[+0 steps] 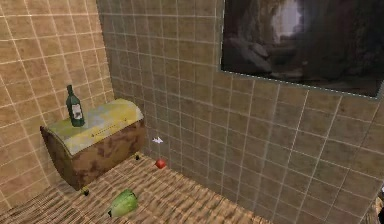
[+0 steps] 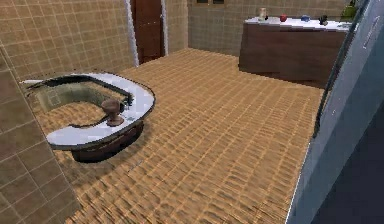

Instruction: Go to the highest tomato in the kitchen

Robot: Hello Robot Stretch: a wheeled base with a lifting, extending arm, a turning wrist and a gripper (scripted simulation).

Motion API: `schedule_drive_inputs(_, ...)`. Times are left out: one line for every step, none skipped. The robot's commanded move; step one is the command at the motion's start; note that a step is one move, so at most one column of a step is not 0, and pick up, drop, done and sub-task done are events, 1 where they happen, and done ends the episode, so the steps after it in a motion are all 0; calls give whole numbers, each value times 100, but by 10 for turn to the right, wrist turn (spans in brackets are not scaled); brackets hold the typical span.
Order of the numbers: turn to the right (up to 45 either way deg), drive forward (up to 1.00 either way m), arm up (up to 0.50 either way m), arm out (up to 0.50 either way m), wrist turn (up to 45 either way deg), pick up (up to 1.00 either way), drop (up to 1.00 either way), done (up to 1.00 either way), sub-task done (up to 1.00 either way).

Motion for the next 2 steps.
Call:
schedule_drive_inputs(-30, 0, 0, 0, 0, 0, 0, 0, 0)
schedule_drive_inputs(60, 0, 0, 0, 0, 0, 0, 0, 0)
